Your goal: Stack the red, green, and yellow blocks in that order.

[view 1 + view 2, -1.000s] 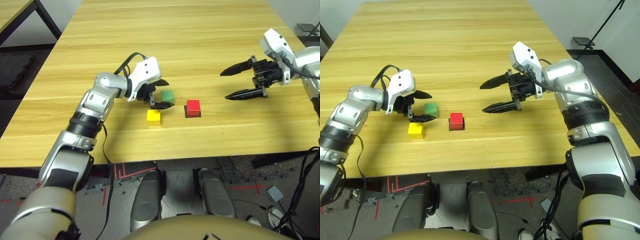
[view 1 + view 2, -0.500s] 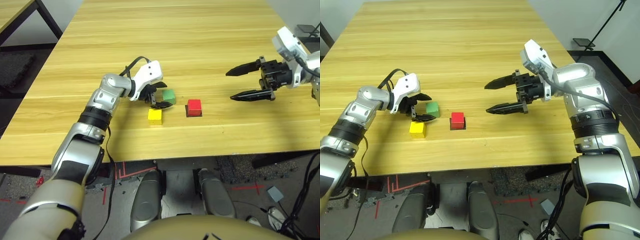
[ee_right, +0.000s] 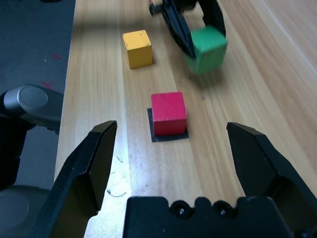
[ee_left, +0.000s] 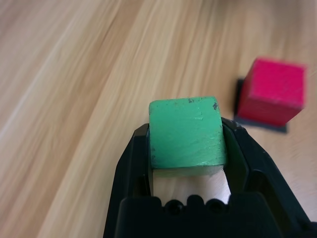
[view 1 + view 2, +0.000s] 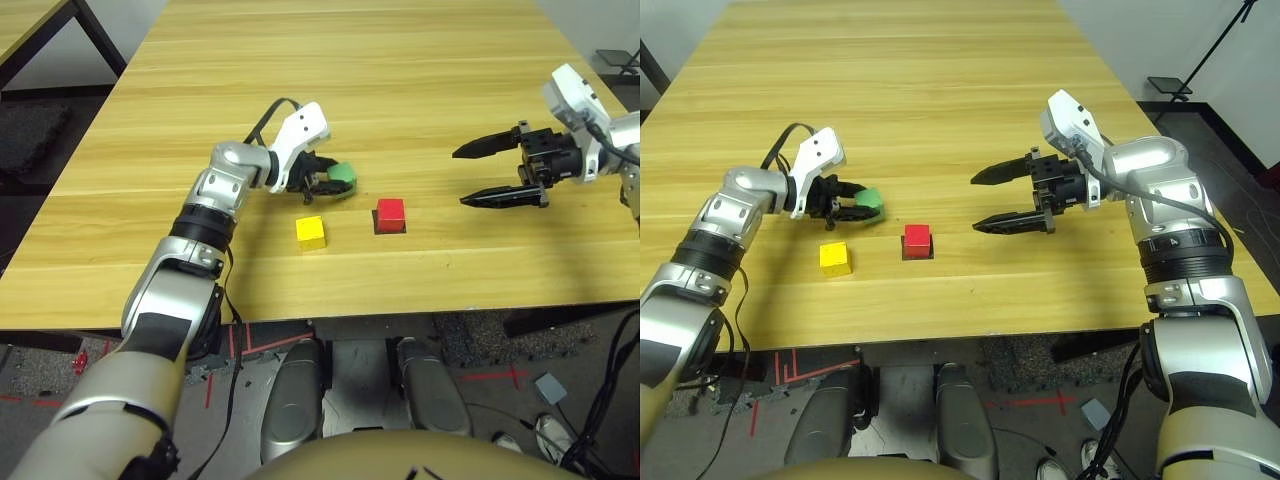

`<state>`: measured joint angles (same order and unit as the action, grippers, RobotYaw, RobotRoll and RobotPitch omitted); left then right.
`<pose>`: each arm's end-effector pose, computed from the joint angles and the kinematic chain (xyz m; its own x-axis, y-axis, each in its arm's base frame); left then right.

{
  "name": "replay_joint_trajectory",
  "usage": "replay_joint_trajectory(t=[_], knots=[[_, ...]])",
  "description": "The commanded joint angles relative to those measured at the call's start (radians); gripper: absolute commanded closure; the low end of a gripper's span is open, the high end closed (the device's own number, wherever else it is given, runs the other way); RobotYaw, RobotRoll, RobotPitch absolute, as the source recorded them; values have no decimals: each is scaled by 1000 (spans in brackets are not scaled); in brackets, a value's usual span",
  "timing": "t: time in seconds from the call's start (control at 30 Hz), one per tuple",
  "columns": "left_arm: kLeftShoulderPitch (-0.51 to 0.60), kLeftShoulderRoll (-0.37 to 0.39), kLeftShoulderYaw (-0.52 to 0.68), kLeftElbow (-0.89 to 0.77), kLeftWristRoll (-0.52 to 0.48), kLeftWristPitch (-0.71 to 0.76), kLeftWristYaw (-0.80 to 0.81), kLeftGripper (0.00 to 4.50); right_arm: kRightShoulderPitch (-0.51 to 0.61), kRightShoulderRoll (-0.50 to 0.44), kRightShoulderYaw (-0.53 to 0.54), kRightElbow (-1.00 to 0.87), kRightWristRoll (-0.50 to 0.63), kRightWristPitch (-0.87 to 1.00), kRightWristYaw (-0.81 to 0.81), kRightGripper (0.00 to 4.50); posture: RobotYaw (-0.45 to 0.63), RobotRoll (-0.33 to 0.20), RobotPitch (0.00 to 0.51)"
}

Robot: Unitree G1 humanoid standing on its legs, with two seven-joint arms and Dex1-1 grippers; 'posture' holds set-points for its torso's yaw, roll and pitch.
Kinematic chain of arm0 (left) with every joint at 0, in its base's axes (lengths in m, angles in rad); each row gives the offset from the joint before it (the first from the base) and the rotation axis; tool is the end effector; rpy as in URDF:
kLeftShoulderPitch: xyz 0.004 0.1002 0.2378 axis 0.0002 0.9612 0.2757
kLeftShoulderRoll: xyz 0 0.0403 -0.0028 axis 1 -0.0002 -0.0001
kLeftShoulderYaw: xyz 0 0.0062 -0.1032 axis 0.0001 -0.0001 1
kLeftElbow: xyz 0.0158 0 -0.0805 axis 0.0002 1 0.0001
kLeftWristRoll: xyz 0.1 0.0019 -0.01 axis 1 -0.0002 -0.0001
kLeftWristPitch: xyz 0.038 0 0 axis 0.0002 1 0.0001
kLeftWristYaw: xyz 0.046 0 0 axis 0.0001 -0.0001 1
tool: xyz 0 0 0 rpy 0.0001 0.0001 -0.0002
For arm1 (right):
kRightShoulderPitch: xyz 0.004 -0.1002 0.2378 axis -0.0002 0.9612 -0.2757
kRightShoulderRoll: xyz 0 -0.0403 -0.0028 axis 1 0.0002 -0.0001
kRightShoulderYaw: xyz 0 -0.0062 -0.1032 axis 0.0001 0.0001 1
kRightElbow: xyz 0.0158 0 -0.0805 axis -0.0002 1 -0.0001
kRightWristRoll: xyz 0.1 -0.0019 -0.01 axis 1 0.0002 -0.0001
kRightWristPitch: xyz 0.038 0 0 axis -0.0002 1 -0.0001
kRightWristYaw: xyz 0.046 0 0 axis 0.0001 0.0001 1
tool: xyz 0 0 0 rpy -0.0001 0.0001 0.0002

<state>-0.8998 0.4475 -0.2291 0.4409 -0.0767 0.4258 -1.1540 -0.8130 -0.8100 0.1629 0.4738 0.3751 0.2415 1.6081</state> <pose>0.3409 0.1701 0.1947 0.3620 -0.8238 -0.4363 0.9321 0.3130 0.1822 0.3157 -0.2741 0.2194 0.1159 0.9113 -0.3950 -0.9912 0.0807 -0.1046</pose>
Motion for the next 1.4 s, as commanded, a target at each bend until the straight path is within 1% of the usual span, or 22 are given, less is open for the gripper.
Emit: replay_joint_trajectory(t=[0.03,0.17,0.3,0.4,0.53,0.73,1.07,1.4], knots=[[2,-2,-23,-244,-54,176,-13,2426,14,2,-27,24,-14,-17,6,0,198,-9,124],[19,-24,-58,-416,-89,281,3,2426,25,7,-35,31,-22,-21,5,0,194,-2,120],[47,-46,-97,-447,-88,282,25,2426,33,12,-41,26,-24,-19,0,0,184,1,123],[68,-51,-136,-403,-64,211,30,2426,49,10,-49,0,-16,-5,-6,0,162,1,127],[76,-58,-160,-331,-45,138,36,2426,73,1,-63,-32,-9,15,-15,0,145,0,131],[67,-68,-161,-247,-35,71,31,2426,110,-14,-90,-83,-3,47,-30,0,126,2,133],[67,-77,-159,-205,-29,33,33,2426,120,-9,-106,-101,-8,64,-39,0,121,3,136],[83,-87,-155,-185,-22,16,44,2426,104,-8,-101,-96,-7,72,-32,0,126,-12,141]])
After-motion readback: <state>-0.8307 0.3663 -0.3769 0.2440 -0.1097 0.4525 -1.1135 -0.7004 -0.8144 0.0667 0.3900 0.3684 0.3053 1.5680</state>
